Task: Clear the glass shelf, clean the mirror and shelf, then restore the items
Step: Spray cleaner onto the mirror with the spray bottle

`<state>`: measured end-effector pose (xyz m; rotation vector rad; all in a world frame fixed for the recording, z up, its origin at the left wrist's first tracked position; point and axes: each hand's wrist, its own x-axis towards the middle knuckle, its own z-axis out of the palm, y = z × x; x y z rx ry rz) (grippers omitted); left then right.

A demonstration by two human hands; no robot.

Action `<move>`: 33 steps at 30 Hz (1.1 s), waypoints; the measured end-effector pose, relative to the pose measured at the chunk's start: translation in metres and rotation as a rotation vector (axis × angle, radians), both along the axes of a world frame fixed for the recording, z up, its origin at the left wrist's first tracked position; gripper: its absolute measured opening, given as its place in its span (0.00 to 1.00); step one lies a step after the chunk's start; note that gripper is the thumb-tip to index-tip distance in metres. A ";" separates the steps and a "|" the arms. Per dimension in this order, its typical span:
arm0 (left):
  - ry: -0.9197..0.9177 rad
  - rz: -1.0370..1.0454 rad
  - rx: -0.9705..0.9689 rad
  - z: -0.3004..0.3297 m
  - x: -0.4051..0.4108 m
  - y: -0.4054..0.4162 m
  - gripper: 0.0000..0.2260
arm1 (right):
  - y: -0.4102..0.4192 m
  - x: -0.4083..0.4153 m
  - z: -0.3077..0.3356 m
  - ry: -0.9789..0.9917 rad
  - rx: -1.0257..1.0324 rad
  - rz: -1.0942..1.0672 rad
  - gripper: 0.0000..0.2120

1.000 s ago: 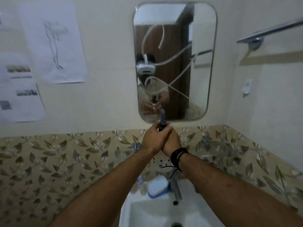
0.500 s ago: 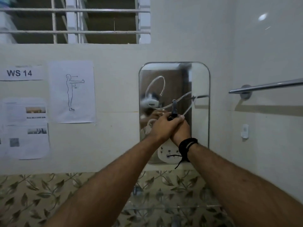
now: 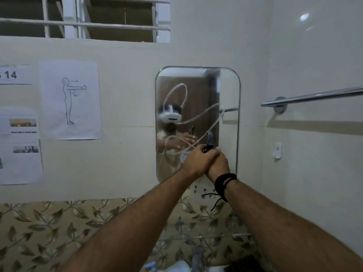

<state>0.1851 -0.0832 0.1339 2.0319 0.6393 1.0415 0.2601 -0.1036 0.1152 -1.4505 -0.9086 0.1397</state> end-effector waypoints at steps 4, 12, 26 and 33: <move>0.051 0.006 -0.066 -0.022 -0.016 0.005 0.26 | 0.009 -0.010 -0.027 -0.101 -0.088 0.020 0.06; 0.134 0.056 -0.149 -0.069 -0.053 0.024 0.21 | 0.033 -0.054 -0.078 -0.021 -0.227 0.029 0.12; 0.296 0.210 -0.427 -0.199 -0.139 0.039 0.19 | 0.053 -0.141 -0.216 0.053 -0.472 0.249 0.14; 0.268 0.270 -0.647 -0.244 -0.179 0.045 0.19 | 0.061 -0.168 -0.261 0.013 -0.677 0.396 0.16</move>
